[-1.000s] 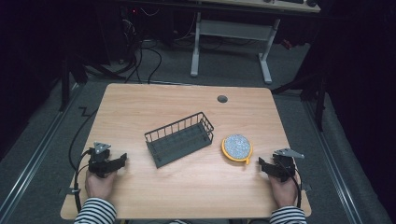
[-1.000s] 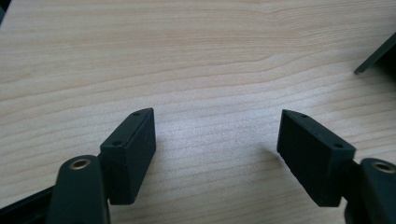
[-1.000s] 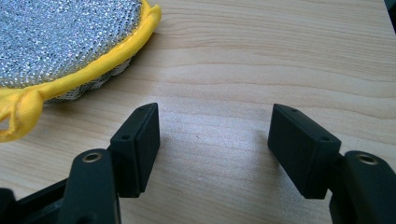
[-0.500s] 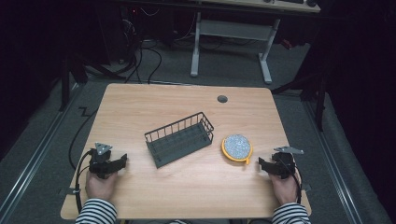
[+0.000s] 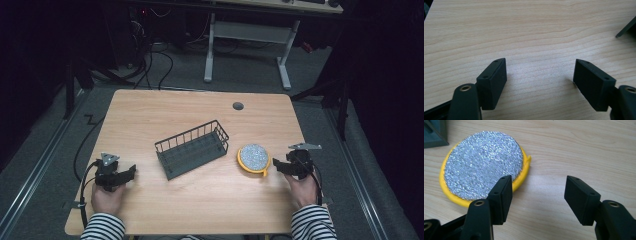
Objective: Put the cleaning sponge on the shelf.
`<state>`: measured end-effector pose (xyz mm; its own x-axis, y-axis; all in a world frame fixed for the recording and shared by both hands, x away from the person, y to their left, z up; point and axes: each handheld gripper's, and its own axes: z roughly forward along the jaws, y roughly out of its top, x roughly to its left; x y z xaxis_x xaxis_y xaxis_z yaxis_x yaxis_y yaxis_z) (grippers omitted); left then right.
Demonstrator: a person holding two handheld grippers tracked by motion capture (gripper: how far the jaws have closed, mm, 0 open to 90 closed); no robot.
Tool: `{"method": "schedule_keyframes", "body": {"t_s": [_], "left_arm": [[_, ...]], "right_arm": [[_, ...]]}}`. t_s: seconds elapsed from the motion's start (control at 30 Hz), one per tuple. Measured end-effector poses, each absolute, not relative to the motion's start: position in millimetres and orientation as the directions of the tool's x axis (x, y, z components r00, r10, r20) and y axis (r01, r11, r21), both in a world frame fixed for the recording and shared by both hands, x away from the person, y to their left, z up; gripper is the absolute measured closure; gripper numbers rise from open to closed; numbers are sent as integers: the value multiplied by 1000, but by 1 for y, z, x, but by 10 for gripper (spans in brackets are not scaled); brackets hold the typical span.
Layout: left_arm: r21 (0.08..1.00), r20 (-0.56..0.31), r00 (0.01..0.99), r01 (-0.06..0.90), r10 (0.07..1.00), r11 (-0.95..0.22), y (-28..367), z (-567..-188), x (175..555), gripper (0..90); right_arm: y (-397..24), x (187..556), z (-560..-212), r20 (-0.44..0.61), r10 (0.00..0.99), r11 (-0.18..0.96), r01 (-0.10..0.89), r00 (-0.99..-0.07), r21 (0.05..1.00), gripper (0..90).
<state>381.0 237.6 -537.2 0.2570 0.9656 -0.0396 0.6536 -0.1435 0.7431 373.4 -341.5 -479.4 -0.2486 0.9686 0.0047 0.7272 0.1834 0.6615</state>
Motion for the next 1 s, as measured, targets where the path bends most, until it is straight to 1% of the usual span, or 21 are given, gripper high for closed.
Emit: {"method": "schedule_keyframes", "body": {"t_s": [0.3, 0.5, 0.57, 0.7, 0.77, 0.9, 1.0], "left_arm": [[743, -41, 257, 654, 966, -142, 238, -537, 381, 274], [744, -44, 257, 653, 965, -140, 238, -537, 381, 276], [744, -45, 256, 653, 966, -139, 238, -537, 381, 276], [744, -46, 256, 653, 965, -138, 238, -537, 381, 277], [745, -47, 256, 653, 965, -137, 238, -537, 381, 275], [745, -47, 256, 653, 966, -137, 238, -537, 381, 275], [744, -48, 257, 654, 965, -138, 238, -537, 381, 276]], "right_arm": [[-326, 388, -473, 2, 963, 205, 738, -270, 643, 360], [-317, 398, -475, 22, 958, 209, 753, -284, 624, 350], [-314, 401, -476, 55, 958, 189, 761, -283, 620, 344], [-306, 408, -477, 60, 955, 194, 768, -289, 610, 335], [-302, 415, -481, 63, 959, 189, 788, -276, 585, 321], [-300, 420, -484, 72, 961, 181, 805, -266, 566, 314], [-297, 425, -490, 55, 962, 197, 817, -269, 542, 303]]}}
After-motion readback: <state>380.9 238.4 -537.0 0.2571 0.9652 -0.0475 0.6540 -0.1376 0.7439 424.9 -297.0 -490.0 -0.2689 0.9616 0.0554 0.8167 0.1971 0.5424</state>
